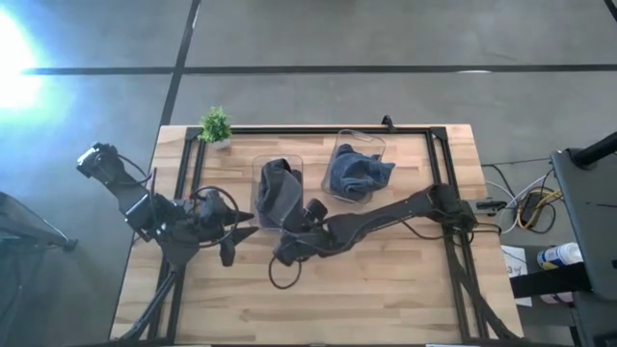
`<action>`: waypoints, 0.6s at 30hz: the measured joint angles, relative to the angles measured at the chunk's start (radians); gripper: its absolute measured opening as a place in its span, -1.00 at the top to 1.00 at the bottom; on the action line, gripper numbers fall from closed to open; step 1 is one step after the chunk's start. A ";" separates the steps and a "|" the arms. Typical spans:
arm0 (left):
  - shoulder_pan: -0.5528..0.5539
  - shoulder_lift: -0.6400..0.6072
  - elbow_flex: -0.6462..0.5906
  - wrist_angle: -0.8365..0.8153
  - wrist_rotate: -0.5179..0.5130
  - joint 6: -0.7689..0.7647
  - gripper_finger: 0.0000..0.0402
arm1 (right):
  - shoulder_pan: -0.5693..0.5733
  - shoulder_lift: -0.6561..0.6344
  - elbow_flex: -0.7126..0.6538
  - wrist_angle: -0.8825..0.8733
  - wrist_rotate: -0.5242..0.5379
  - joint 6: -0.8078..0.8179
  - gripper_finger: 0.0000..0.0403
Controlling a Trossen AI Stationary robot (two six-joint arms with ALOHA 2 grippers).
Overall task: Pick & Place hat
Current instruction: Put the black cap into the left transparent bin, then return to Home Position
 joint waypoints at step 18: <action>0.000 0.001 -0.002 0.075 0.041 0.001 0.12 | 0.107 -0.342 -0.434 0.193 -0.073 0.071 0.05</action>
